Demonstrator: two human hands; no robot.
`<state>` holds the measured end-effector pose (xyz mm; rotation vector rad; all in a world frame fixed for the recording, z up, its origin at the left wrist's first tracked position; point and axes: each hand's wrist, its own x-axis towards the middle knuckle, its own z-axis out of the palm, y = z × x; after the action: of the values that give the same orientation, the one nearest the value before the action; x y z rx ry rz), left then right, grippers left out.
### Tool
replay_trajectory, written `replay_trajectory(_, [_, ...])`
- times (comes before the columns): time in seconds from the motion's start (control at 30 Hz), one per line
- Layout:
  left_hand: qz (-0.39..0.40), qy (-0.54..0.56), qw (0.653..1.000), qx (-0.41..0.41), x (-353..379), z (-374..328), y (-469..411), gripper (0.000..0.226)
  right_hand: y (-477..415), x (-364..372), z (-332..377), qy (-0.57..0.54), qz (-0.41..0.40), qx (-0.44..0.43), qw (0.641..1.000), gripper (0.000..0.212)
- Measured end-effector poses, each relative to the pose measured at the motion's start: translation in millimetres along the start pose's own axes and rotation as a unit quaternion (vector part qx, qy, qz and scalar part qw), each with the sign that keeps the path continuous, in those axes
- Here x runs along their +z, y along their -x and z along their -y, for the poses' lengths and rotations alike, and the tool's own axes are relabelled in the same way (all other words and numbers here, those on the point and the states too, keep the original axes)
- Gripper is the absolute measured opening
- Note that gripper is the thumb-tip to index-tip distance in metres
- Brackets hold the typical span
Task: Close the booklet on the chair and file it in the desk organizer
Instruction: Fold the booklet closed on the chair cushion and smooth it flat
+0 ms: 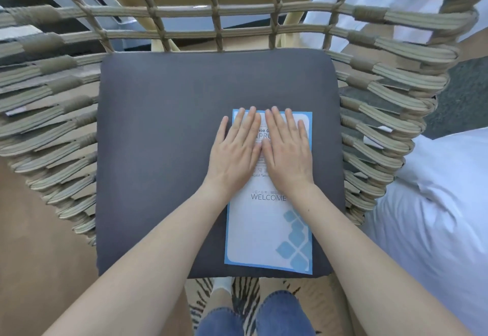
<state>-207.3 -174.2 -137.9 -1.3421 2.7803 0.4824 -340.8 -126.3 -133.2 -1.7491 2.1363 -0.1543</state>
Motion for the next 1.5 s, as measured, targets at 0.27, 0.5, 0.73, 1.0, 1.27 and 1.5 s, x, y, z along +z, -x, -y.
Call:
replay_trajectory(0.27, [-0.015, 0.009, 1.000, 0.006, 19, 9, -3, 0.055, -3, 17, -6, 0.026, -0.025, -0.004, 0.999, 0.058])
replay_trajectory(0.5, [0.019, -0.009, 0.999, 0.024, 10, 35, 3, 0.060, 11, 5, -31, 0.027, -0.032, 0.041, 0.998, 0.065])
replay_trajectory(0.73, [0.003, -0.009, 0.999, 0.036, 25, 41, 1, 0.060, 10, 19, -39, 0.028, -0.063, 0.048, 0.996, 0.066])
replay_trajectory(1.0, [0.027, 0.007, 0.999, 0.026, -6, 29, 4, 0.060, 13, -10, -35, -0.033, -0.016, 0.041, 0.999, 0.065])
replay_trajectory(1.27, [-0.043, 0.041, 0.998, -0.007, -24, 8, 80, 0.059, 93, -27, -7, -0.043, -0.075, 0.031, 0.996, 0.059])
replay_trajectory(1.5, [-0.005, 0.023, 0.998, 0.051, 25, -34, 149, 0.057, 140, 27, 25, -0.052, -0.026, -0.005, 0.998, 0.056])
